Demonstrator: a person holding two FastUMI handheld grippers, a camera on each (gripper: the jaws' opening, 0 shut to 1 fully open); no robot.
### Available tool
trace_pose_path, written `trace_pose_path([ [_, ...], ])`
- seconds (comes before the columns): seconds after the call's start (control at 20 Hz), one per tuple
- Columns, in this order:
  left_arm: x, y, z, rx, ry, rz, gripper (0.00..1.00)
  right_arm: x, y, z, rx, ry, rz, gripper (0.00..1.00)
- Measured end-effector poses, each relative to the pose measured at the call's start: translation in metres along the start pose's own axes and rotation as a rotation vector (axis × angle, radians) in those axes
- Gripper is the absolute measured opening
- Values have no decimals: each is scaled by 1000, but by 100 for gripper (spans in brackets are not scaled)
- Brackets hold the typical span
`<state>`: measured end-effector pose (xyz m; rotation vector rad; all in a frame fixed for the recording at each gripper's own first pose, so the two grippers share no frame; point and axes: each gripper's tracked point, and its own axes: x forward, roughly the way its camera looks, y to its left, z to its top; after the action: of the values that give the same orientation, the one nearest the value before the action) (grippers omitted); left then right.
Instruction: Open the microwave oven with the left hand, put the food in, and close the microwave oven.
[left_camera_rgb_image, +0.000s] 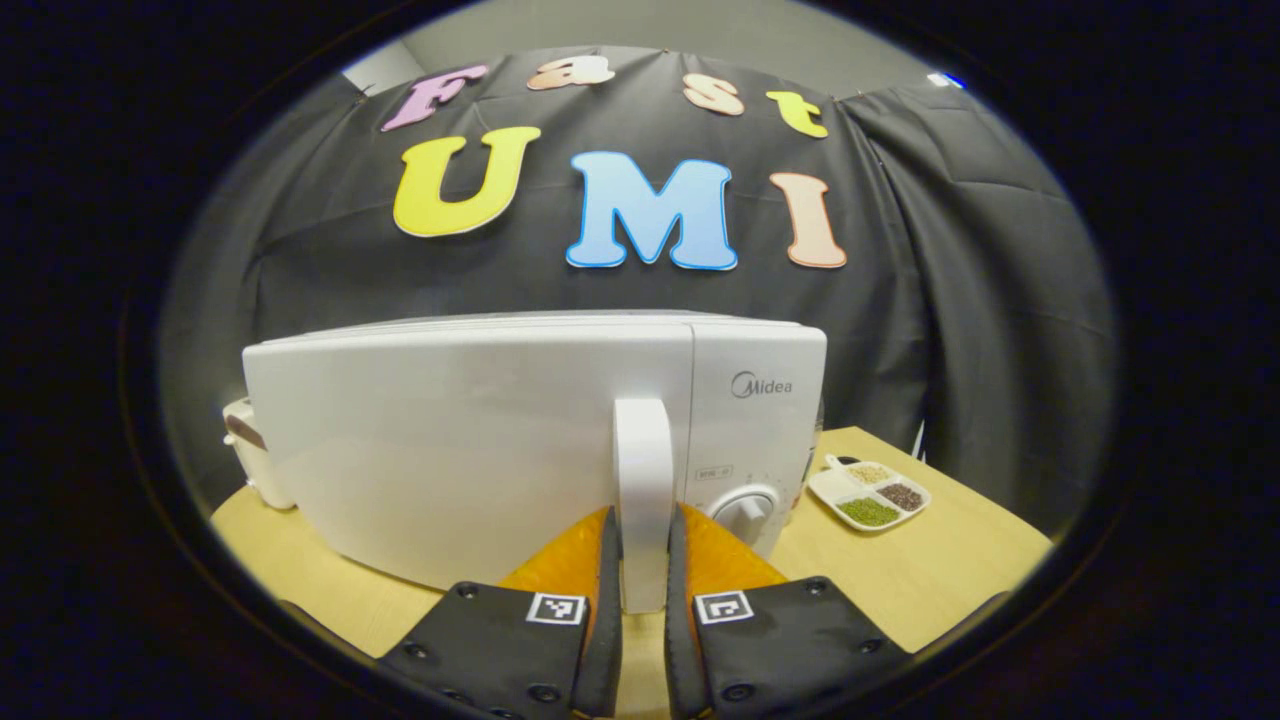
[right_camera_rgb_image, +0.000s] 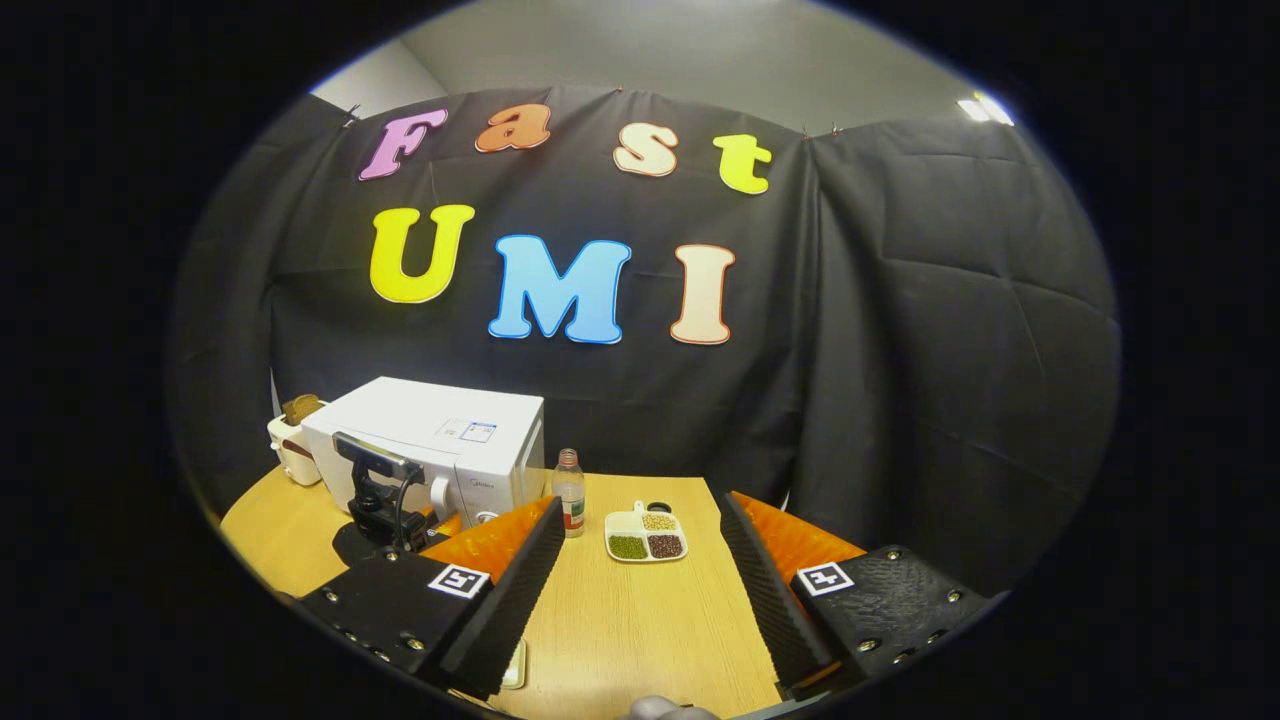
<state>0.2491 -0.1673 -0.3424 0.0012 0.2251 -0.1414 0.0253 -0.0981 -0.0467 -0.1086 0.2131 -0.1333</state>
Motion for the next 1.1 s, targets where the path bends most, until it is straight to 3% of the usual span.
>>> trace_pose_path([
  [0.85, -8, 1, -1, -26, 12, 3, 19, 5, 0, -15, 13, 52, 45, 96],
  [0.95, -25, -1, -16, -42, 57, 3, 20, 2, 3, -14, 3, 46, 53, 96],
  [1.1, -74, 8, -12, 18, -13, -15, 20, 2, 11, -16, 7, 44, 72, 96],
])
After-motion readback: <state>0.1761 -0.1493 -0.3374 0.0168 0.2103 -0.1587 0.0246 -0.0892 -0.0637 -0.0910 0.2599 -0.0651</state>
